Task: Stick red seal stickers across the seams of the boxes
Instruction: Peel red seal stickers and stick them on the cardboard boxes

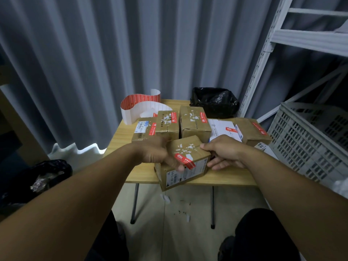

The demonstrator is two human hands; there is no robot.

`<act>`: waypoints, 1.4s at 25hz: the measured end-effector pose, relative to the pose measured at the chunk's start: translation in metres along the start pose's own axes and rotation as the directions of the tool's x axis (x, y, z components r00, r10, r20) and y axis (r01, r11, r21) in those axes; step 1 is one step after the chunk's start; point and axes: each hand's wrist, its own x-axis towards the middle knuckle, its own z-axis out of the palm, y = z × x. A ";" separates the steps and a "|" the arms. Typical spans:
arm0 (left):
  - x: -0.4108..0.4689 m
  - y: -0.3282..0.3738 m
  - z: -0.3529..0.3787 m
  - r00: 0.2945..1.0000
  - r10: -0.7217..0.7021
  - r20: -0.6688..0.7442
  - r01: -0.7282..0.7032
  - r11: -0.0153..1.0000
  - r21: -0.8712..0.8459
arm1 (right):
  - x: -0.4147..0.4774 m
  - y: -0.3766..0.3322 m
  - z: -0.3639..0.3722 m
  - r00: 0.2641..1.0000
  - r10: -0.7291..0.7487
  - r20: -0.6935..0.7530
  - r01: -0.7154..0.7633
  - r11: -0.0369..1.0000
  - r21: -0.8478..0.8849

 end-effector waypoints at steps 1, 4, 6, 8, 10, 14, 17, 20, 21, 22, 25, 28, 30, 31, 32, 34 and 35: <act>0.002 -0.001 0.001 1.000 -0.007 0.011 0.006 0.997 0.083 | -0.001 -0.001 0.000 1.000 -0.001 0.005 0.001 1.000 0.008; 0.007 0.001 0.004 0.998 -0.059 0.019 0.055 0.986 0.160 | -0.004 -0.004 -0.001 1.000 -0.015 0.017 0.015 1.000 0.013; 0.004 0.002 0.001 0.994 -0.107 0.023 0.105 0.992 0.069 | -0.007 -0.008 -0.003 0.999 -0.052 0.003 0.052 0.998 0.020; -0.003 0.001 -0.003 0.987 -0.155 0.049 0.158 0.985 -0.066 | -0.013 -0.014 -0.007 0.991 -0.127 -0.031 0.129 0.988 0.082; -0.010 -0.002 -0.005 0.985 -0.153 0.075 0.166 0.962 -0.218 | -0.022 -0.021 -0.009 0.964 -0.252 -0.088 0.263 0.955 0.137; -0.020 -0.006 -0.001 0.996 -0.068 0.052 0.084 0.888 -0.453 | -0.035 -0.034 -0.005 0.872 -0.440 -0.216 0.468 0.878 0.101; -0.021 -0.006 0.001 1.000 -0.025 0.000 0.021 0.835 -0.549 | -0.040 -0.043 -0.001 0.806 -0.523 -0.278 0.549 0.835 0.023; -0.020 -0.008 0.003 0.998 0.027 -0.061 -0.059 0.779 -0.624 | -0.041 -0.052 0.005 0.684 -0.639 -0.352 0.636 0.759 -0.139; -0.019 -0.008 0.004 0.995 0.042 -0.089 -0.090 0.757 -0.647 | -0.040 -0.055 0.008 0.650 -0.667 -0.364 0.652 0.735 -0.185; -0.018 -0.009 0.004 0.991 0.052 -0.120 -0.119 0.738 -0.665 | -0.040 -0.058 0.011 0.630 -0.681 -0.373 0.653 0.725 -0.219; -0.015 -0.009 0.003 0.981 0.072 -0.179 -0.176 0.707 -0.685 | -0.041 -0.062 0.017 0.643 -0.654 -0.398 0.614 0.751 -0.242; -0.013 -0.010 0.002 0.979 0.071 -0.192 -0.186 0.703 -0.687 | -0.041 -0.065 0.023 0.664 -0.626 -0.409 0.600 0.772 -0.208; -0.012 -0.011 0.003 0.978 0.072 -0.196 -0.188 0.709 -0.680 | -0.040 -0.066 0.025 0.663 -0.620 -0.419 0.602 0.775 -0.193; -0.011 -0.011 0.003 0.978 0.074 -0.197 -0.190 0.715 -0.673 | -0.038 -0.066 0.026 0.665 -0.620 -0.417 0.611 0.772 -0.173; -0.010 -0.010 0.003 0.977 0.077 -0.198 -0.192 0.720 -0.667 | -0.037 -0.066 0.027 0.667 -0.623 -0.409 0.625 0.767 -0.148; -0.006 -0.010 0.003 0.973 0.089 -0.213 -0.211 0.712 -0.670 | -0.037 -0.065 0.030 0.673 -0.625 -0.396 0.636 0.762 -0.122; -0.005 -0.009 0.003 0.969 0.096 -0.229 -0.228 0.704 -0.673 | -0.038 -0.065 0.032 0.673 -0.625 -0.397 0.632 0.764 -0.131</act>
